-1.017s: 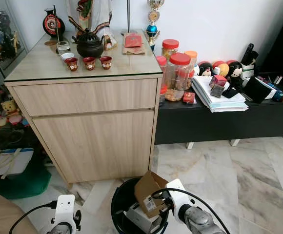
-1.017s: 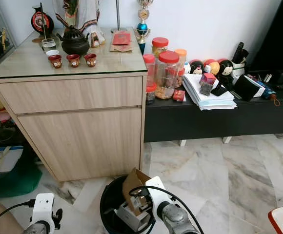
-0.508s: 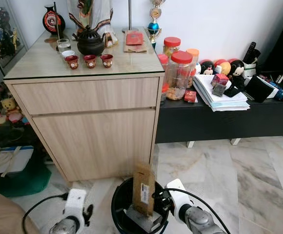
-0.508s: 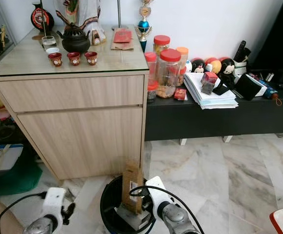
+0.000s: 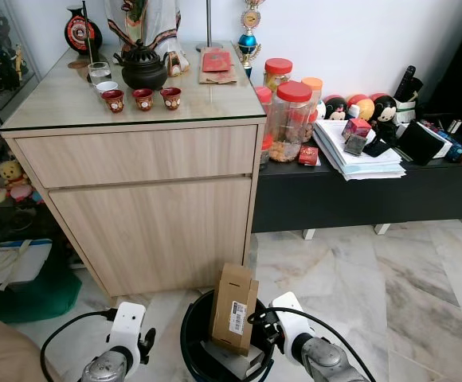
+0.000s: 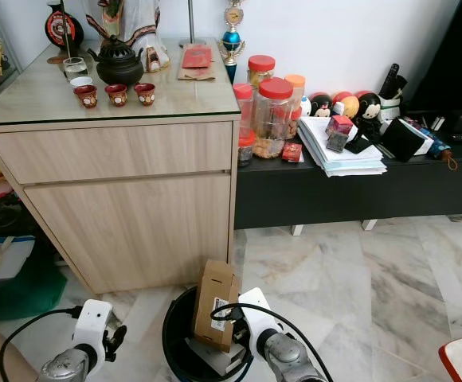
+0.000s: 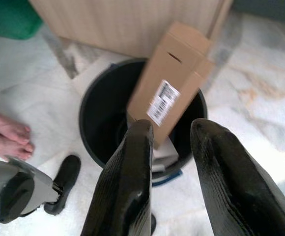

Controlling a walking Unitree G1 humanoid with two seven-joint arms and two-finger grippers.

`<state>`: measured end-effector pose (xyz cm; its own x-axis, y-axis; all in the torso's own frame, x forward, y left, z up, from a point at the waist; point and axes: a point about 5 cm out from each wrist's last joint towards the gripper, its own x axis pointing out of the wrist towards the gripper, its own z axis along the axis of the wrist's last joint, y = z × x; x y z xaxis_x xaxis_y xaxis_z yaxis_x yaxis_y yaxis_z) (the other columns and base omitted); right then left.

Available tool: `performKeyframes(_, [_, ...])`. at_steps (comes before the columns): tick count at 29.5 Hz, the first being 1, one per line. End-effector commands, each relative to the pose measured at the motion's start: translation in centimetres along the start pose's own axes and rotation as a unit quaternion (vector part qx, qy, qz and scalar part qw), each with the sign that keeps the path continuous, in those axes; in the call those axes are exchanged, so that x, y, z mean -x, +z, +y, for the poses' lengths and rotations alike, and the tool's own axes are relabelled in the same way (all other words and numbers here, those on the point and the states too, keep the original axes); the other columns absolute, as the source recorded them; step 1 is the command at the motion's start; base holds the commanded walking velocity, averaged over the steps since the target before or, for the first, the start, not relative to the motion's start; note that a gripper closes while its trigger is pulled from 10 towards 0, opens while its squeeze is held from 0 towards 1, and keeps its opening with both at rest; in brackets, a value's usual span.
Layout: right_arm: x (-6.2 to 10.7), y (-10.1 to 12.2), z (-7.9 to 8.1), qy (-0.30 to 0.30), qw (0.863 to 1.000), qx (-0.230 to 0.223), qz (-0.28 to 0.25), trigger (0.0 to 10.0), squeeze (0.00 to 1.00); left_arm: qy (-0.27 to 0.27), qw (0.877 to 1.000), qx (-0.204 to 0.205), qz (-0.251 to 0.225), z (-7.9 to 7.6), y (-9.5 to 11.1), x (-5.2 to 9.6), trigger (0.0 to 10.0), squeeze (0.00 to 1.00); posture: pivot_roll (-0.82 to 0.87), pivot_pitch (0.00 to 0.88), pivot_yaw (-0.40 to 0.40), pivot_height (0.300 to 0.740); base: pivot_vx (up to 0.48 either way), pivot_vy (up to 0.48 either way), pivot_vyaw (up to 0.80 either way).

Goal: Picking trash to rubbish bin

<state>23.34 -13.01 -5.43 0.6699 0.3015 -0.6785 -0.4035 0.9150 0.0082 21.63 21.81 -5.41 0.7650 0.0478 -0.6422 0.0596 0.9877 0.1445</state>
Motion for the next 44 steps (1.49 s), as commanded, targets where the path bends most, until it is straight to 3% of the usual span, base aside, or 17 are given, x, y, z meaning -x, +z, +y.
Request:
performKeyframes(1, [0.2,-0.5,-0.4,-0.019,0.999,-0.027,0.009,10.0,0.0,0.03,0.999,0.005,0.019,0.8,-0.7,0.2,10.0,0.0,0.02,0.026,-0.033,0.74,0.0,0.0,0.0])
performKeyframes(3, [0.5,-1.4,-0.8,-0.041,0.998,-0.049,0.023,10.0,0.0,0.062,0.997,0.023,0.034,1.5,-1.4,0.5,10.0,0.0,0.02,0.024,-0.033,0.74,0.0,0.0,0.0])
performKeyframes(8, [1.0,-2.6,-1.6,-0.074,0.994,-0.069,0.037,10.0,0.0,0.084,0.995,0.032,0.039,2.1,-1.9,0.8,10.0,0.0,0.02,0.025,-0.034,0.74,0.0,0.0,0.0])
performKeyframes(11, [1.7,-2.8,-3.6,-0.114,0.99,-0.078,0.026,10.0,0.0,0.087,0.995,0.031,0.035,2.3,-2.0,0.9,10.0,0.0,0.02,0.026,-0.034,0.74,0.0,0.0,0.0])
performKeyframes(12, [1.7,-2.8,-3.6,-0.114,0.99,-0.078,0.026,10.0,0.0,0.087,0.995,0.031,0.035,2.3,-2.0,0.9,10.0,0.0,0.02,0.026,-0.034,0.74,0.0,0.0,0.0])
performKeyframes(13, [2.3,-2.8,-5.0,-0.135,0.987,-0.082,0.02,10.0,0.0,0.086,0.995,0.028,0.036,2.4,-2.2,1.0,10.0,0.0,0.01,0.022,-0.031,0.74,0.0,0.0,0.0])
performKeyframes(16, [2.4,-2.8,-5.4,-0.141,0.986,-0.085,0.017,10.0,0.0,0.085,0.995,0.026,0.037,2.4,-2.2,1.0,10.0,0.0,0.01,0.021,-0.031,0.74,0.0,0.0,0.0])
performKeyframes(21, [3.9,-4.0,-7.7,-0.155,0.985,-0.073,0.03,10.0,0.0,0.084,0.995,0.021,0.039,2.3,-2.5,1.1,10.0,0.0,-0.01,0.002,-0.03,0.74,0.0,0.0,0.0])
performKeyframes(28, [4.6,-5.7,-7.4,-0.152,0.984,-0.084,0.042,10.0,0.0,0.076,0.996,0.008,0.046,2.2,-3.0,1.4,10.0,0.0,-0.01,0.0,-0.026,0.74,0.0,0.0,0.0])
performKeyframes(36, [5.1,-8.4,-5.4,-0.145,0.979,-0.121,0.074,10.0,0.0,0.079,0.995,-0.001,0.058,2.7,-3.8,1.8,10.0,0.0,-0.02,0.0,-0.017,0.74,0.0,0.0,0.0])
performKeyframes(44, [5.0,-8.5,-5.1,-0.145,0.977,-0.138,0.072,10.0,0.0,0.083,0.994,-0.004,0.065,3.1,-4.3,2.1,10.0,0.0,-0.02,0.0,-0.02,0.74,0.0,0.0,0.0])
